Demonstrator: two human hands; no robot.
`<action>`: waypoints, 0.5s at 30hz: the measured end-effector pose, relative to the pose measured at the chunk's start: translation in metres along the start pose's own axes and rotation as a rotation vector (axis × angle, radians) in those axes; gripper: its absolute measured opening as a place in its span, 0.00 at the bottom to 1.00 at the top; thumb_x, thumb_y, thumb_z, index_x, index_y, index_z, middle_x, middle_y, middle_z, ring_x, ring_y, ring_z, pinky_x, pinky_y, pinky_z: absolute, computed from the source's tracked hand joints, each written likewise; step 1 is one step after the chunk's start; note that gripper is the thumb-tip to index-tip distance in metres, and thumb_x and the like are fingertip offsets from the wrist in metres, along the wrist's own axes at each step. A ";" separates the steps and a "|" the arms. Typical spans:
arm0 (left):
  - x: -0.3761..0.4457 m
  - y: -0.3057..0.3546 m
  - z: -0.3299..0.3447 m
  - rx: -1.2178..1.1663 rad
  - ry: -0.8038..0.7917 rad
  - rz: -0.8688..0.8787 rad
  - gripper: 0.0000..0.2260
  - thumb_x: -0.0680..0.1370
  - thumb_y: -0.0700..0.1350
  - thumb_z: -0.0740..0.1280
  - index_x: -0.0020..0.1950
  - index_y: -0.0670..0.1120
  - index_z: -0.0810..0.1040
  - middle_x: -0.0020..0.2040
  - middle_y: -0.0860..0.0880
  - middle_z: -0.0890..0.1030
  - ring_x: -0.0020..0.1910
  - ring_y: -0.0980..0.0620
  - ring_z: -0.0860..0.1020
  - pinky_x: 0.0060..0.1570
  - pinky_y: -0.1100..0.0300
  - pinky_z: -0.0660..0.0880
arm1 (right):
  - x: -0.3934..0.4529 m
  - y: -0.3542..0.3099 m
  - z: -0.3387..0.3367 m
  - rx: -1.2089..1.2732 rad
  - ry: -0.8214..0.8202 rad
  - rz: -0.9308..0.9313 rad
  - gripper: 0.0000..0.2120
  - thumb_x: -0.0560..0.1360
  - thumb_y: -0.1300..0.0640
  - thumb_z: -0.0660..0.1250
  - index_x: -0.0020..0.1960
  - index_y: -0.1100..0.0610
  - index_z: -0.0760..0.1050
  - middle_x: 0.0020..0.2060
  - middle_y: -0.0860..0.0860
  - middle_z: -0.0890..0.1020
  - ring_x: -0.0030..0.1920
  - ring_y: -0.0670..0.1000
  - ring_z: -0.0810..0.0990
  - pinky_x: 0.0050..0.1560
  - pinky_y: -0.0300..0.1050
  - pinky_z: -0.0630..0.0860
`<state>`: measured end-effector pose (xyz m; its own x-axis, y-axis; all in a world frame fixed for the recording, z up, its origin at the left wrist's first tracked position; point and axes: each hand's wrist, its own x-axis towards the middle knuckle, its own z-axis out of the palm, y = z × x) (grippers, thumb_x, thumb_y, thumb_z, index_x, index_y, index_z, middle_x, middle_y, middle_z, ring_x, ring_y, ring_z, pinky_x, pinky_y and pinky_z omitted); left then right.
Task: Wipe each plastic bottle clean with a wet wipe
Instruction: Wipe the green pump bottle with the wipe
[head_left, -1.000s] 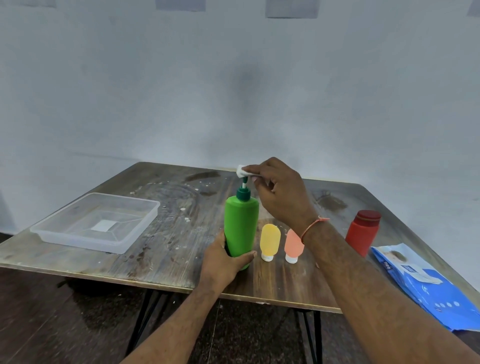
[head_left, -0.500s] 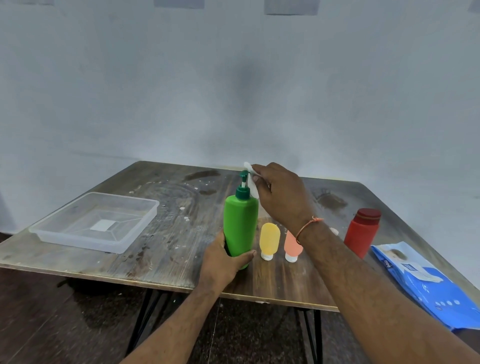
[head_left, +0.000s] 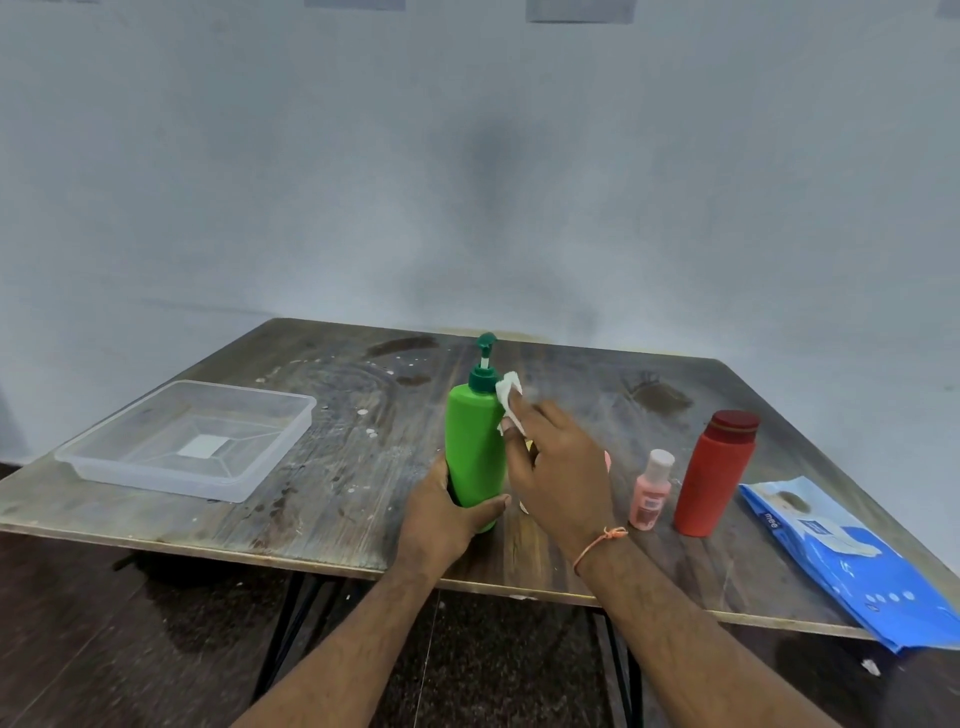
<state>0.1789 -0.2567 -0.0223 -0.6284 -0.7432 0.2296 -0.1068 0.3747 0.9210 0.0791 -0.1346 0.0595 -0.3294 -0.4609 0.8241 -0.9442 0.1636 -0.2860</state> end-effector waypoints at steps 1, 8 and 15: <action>-0.001 0.001 0.000 -0.001 -0.003 0.004 0.30 0.66 0.58 0.84 0.63 0.58 0.76 0.52 0.59 0.84 0.50 0.60 0.83 0.51 0.53 0.84 | 0.000 -0.001 -0.001 -0.021 0.009 -0.002 0.20 0.81 0.58 0.70 0.73 0.52 0.79 0.50 0.47 0.83 0.38 0.50 0.80 0.37 0.50 0.80; -0.003 0.004 0.001 -0.032 0.007 0.002 0.24 0.67 0.51 0.85 0.56 0.61 0.77 0.48 0.59 0.86 0.46 0.64 0.83 0.47 0.58 0.83 | -0.009 0.007 0.000 -0.161 0.030 -0.172 0.23 0.81 0.59 0.70 0.74 0.45 0.78 0.52 0.46 0.83 0.44 0.50 0.80 0.39 0.46 0.77; 0.001 0.000 0.002 -0.020 0.021 -0.006 0.25 0.65 0.49 0.85 0.58 0.57 0.79 0.45 0.58 0.87 0.43 0.61 0.85 0.40 0.63 0.81 | -0.058 0.029 0.009 -0.249 -0.277 -0.329 0.17 0.81 0.52 0.65 0.67 0.40 0.81 0.55 0.46 0.83 0.41 0.53 0.81 0.31 0.48 0.78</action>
<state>0.1772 -0.2563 -0.0227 -0.6118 -0.7569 0.2300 -0.0948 0.3589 0.9286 0.0703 -0.1111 -0.0008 -0.0348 -0.7319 0.6806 -0.9799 0.1589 0.1207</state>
